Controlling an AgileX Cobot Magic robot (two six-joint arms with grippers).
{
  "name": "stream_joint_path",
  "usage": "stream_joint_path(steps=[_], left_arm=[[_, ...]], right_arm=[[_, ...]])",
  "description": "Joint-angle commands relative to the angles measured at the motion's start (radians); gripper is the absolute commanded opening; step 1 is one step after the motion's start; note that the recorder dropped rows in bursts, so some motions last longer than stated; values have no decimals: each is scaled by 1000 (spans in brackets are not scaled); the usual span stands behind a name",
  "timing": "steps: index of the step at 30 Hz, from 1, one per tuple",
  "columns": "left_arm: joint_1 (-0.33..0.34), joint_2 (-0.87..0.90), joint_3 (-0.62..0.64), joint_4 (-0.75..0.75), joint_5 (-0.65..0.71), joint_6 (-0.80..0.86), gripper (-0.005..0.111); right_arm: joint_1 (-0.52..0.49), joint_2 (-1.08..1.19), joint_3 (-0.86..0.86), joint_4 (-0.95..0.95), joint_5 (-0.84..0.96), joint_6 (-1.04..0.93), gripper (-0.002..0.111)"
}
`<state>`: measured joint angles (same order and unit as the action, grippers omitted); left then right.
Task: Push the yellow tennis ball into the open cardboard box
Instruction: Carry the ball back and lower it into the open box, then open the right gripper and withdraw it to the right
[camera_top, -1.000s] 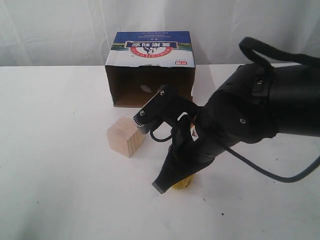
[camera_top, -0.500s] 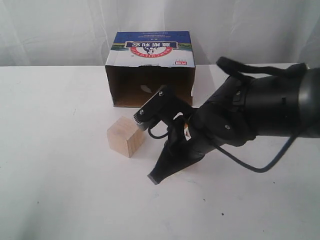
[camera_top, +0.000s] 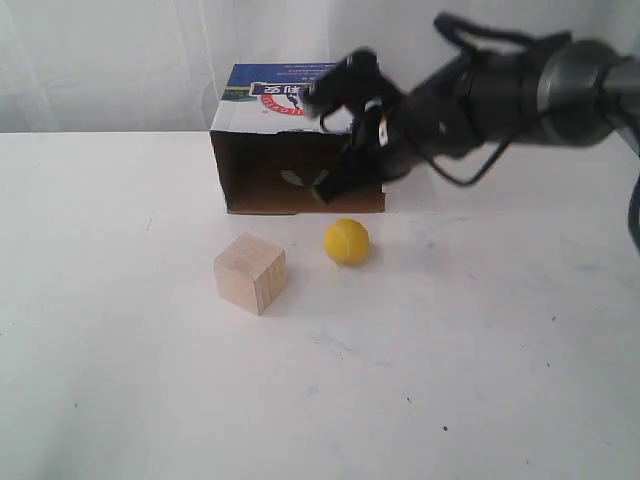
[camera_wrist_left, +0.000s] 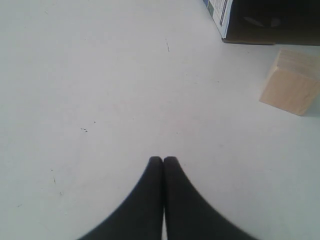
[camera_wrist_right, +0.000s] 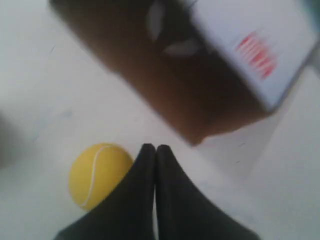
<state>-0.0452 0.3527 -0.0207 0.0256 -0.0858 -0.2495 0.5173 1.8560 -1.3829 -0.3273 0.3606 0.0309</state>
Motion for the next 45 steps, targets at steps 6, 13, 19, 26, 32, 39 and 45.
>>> stream_joint_path(steps=[6, 13, 19, 26, 32, 39, 45], left_arm=[[-7, 1, 8, 3, 5, -5, 0], [-7, 1, 8, 3, 5, -5, 0], [-7, 1, 8, 3, 3, -5, 0], [-7, 1, 8, 3, 3, -5, 0], [-7, 1, 8, 3, 3, -5, 0], [-7, 1, 8, 3, 3, -5, 0], [-7, 1, 8, 3, 3, -5, 0]], right_arm=[[-16, -90, -167, 103, 254, -83, 0], [-16, -148, -98, 113, 268, -83, 0], [-16, -155, -59, 118, 275, -83, 0], [-16, -278, 84, 190, 191, -79, 0], [-16, -532, 364, 327, -68, -76, 0], [-16, -821, 642, 334, -208, -72, 0], [-16, -970, 802, 334, -241, -31, 0]])
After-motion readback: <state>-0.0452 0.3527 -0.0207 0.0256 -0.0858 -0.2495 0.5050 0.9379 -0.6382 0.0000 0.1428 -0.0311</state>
